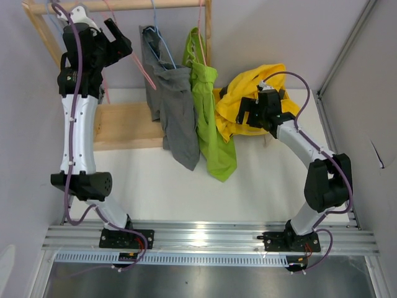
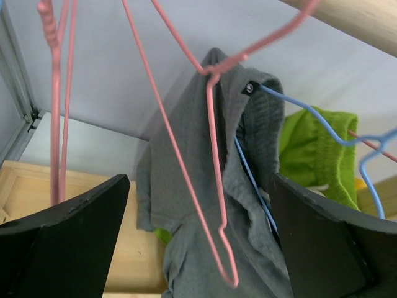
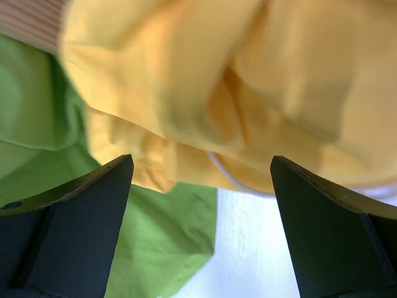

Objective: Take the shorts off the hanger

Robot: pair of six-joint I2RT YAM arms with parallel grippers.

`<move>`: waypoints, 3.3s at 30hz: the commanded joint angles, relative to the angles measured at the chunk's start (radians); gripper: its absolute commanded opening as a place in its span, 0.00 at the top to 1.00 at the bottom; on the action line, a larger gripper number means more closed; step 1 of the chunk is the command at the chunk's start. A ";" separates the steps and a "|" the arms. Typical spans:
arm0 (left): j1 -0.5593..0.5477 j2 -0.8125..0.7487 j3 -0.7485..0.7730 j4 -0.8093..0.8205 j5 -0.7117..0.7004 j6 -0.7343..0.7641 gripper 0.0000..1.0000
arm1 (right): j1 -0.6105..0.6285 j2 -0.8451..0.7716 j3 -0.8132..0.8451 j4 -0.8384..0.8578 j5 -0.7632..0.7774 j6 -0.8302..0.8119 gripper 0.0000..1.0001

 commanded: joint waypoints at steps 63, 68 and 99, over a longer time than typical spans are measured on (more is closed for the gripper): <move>-0.257 -0.022 0.168 0.038 0.150 -0.160 1.00 | 0.499 -0.548 0.211 -0.274 0.109 -0.003 0.01; -0.257 -0.079 0.144 0.016 0.173 -0.171 1.00 | 0.745 -0.414 0.355 -0.248 0.250 -0.066 0.01; -0.257 -0.348 -0.065 -0.063 0.162 -0.113 1.00 | 1.122 -0.142 0.198 -0.002 0.644 0.024 1.00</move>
